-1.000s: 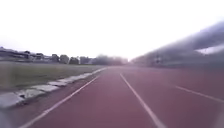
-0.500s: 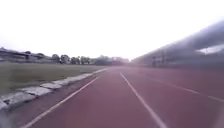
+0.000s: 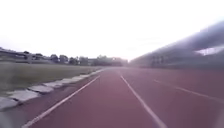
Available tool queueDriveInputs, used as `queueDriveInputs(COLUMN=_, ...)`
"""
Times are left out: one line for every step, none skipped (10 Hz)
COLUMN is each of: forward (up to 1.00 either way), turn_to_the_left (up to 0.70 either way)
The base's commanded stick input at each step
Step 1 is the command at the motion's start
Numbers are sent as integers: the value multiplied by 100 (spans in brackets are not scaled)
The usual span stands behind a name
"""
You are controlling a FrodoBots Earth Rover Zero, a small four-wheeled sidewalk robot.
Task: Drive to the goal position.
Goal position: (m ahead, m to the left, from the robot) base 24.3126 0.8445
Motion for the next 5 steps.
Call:
queueDriveInputs(forward=70, turn_to_the_left=-22)
queueDriveInputs(forward=70, turn_to_the_left=-28)
queueDriveInputs(forward=70, turn_to_the_left=-24)
queueDriveInputs(forward=70, turn_to_the_left=-9)
queueDriveInputs(forward=70, turn_to_the_left=0)
